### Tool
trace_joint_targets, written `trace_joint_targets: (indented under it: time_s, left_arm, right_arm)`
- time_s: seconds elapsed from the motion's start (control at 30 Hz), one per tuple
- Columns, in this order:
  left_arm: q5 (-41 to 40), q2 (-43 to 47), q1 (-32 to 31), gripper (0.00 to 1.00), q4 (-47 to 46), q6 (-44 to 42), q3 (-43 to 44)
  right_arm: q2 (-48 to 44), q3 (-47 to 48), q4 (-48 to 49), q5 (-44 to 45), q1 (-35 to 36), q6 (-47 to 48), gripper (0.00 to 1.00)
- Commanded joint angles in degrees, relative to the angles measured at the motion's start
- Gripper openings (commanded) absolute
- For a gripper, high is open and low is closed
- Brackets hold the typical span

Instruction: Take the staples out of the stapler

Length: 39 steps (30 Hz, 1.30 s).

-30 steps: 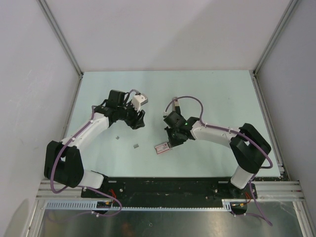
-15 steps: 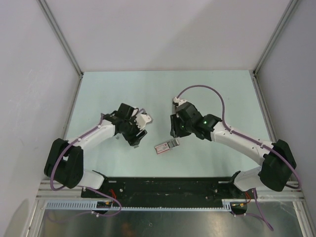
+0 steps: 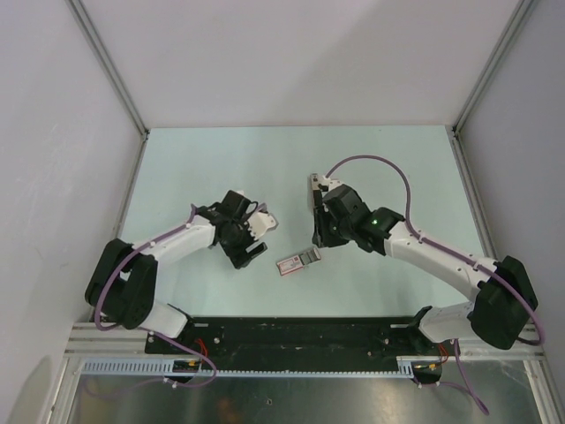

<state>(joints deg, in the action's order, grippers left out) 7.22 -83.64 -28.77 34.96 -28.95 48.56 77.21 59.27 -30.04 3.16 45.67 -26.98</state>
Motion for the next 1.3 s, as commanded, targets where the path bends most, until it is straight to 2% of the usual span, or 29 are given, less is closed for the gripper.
trace_joint_targets:
  time_s: [0.0, 0.57, 0.77, 1.03, 1.27]
  left_arm:
    - [-1.17, -1.29, -1.07, 0.85, -0.66, -0.37, -0.24]
    - [0.67, -5.86, -2.83, 0.74, -1.37, -1.27, 0.89]
    - [2.27, -7.36, -3.34, 0.62, -1.37, -1.51, 1.53]
    - [3.52, -7.87, -3.53, 0.51, -1.35, -1.25, 2.37]
    - [3.06, -8.03, -3.57, 0.33, -1.32, -1.72, 1.0]
  right_arm:
    - [-2.28, -0.94, 1.94, 0.11, -0.81, -0.92, 0.4]
    - [-3.44, -3.17, 3.62, -1.38, -1.87, -1.76, 0.34]
    - [-3.47, -3.23, 3.63, -1.46, -1.81, -1.96, 0.28]
    - [-3.54, -3.28, 3.74, -1.31, -1.58, -2.23, 0.24]
    - [-3.8, -3.28, 3.57, -1.01, -1.41, -2.45, 0.2]
